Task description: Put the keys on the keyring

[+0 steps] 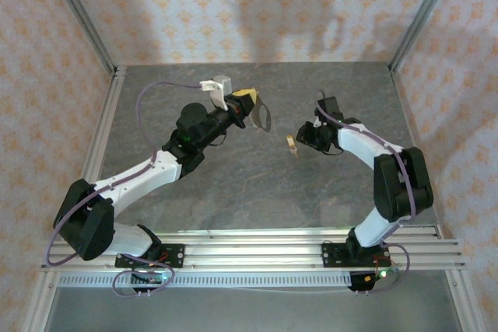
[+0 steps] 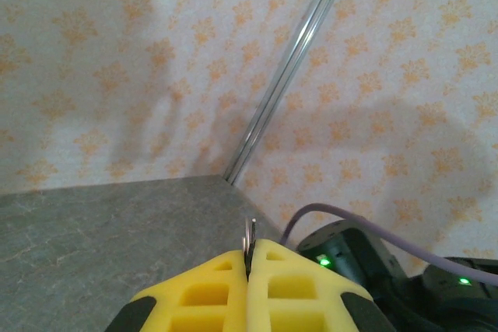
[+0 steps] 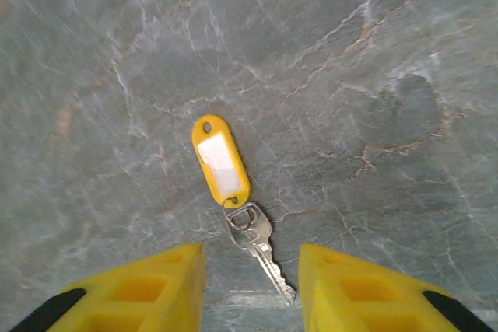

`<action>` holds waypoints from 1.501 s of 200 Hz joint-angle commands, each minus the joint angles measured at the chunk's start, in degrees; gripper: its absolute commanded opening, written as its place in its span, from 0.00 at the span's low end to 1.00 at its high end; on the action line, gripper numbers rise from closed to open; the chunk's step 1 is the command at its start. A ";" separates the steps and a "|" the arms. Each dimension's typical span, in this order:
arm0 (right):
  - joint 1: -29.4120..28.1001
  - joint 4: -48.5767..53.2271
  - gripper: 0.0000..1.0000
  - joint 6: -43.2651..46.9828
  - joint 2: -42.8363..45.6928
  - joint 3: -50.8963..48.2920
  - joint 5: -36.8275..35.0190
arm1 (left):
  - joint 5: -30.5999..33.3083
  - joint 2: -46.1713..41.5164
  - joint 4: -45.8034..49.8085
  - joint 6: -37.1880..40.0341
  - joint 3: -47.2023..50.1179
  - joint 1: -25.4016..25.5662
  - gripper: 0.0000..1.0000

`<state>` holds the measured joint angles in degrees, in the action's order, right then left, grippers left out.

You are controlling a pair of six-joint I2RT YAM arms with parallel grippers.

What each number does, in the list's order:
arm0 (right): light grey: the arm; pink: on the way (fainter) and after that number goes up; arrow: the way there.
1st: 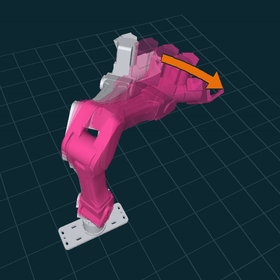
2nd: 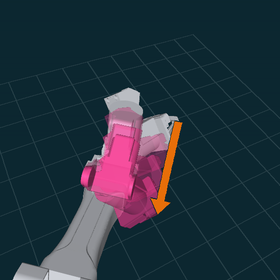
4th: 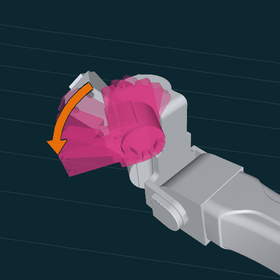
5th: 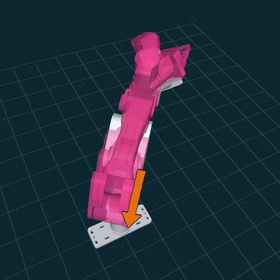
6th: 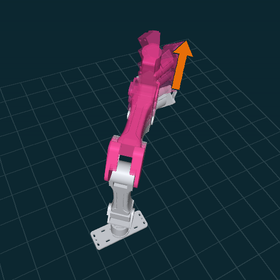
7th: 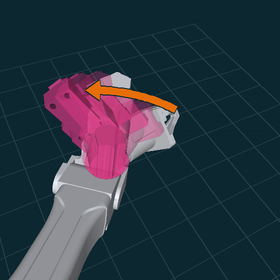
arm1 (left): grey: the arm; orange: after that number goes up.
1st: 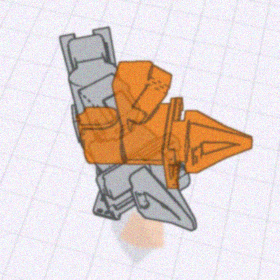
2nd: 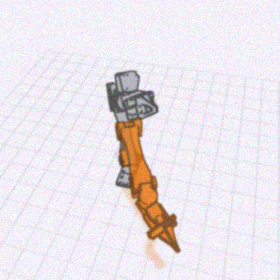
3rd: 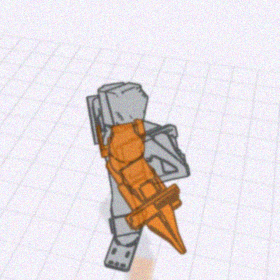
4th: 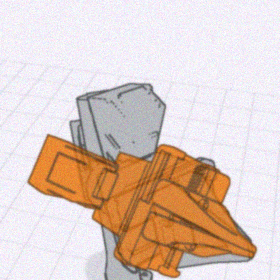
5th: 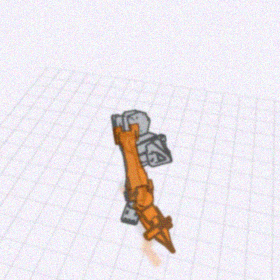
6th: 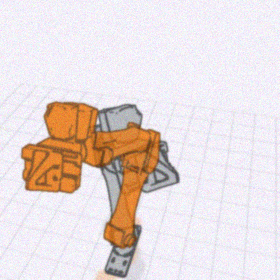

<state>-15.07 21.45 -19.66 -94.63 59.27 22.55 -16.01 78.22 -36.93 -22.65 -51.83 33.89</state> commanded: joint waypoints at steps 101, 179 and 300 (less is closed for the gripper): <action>-5.39 6.15 0.30 8.07 -8.69 7.36 -8.96 | -1.28 -5.61 -0.48 -0.55 1.06 0.05 0.00; -5.77 5.53 0.24 7.64 -11.40 9.10 -8.13 | -2.01 -5.24 -0.79 -0.99 1.24 -0.10 0.00; -5.63 4.80 0.00 5.84 -2.03 7.44 -8.20 | -3.83 -4.32 -0.51 -1.08 0.42 -0.48 0.00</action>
<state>-20.60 26.15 -12.43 -105.19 67.42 15.70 -17.93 74.24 -36.40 -23.94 -50.81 33.76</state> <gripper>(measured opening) 0.048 0.045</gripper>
